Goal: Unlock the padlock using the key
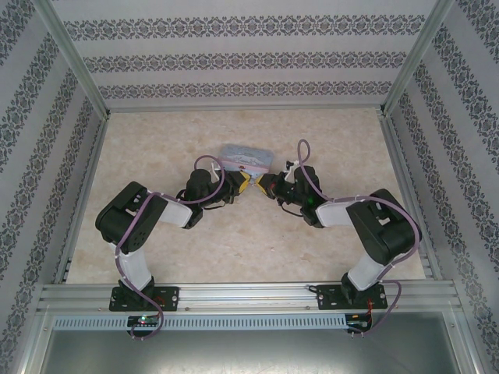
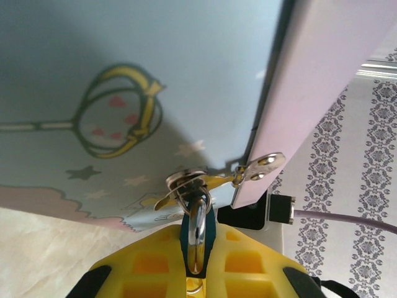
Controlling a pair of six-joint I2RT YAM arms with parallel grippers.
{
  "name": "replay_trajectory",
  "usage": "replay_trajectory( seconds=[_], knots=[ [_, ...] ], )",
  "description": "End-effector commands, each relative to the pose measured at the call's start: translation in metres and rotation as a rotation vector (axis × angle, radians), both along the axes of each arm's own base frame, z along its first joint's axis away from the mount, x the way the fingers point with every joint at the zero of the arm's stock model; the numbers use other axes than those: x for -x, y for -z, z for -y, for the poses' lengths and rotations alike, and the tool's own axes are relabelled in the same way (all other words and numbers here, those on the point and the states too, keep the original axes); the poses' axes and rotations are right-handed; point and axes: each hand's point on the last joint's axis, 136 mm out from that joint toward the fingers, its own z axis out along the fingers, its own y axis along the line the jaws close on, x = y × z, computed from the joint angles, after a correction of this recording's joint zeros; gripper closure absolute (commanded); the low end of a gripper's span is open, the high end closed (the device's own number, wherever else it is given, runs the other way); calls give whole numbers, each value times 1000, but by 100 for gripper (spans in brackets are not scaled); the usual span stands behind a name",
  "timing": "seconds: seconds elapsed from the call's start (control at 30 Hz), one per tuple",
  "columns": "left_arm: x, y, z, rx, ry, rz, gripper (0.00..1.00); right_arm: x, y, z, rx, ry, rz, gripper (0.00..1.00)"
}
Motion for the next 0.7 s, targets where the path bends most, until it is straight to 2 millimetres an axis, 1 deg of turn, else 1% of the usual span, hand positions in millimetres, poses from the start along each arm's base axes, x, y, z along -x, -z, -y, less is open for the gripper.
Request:
replay_trajectory(
  seconds=[0.0,0.23,0.33,0.53,0.67],
  knots=[
    [21,-40,22,73,121,118,100,2,-23,-12,43,-55,101,100],
    [22,-39,23,65,129,119,100,-4,-16,-9,36,-33,72,100],
    [23,-37,23,59,131,120,100,-10,-22,-10,-17,-22,73,100],
    [22,-37,22,59,128,118,100,-14,-28,-13,-124,-6,18,100],
    [23,-35,23,48,136,116,100,-13,-31,-15,-77,-29,40,100]
  ],
)
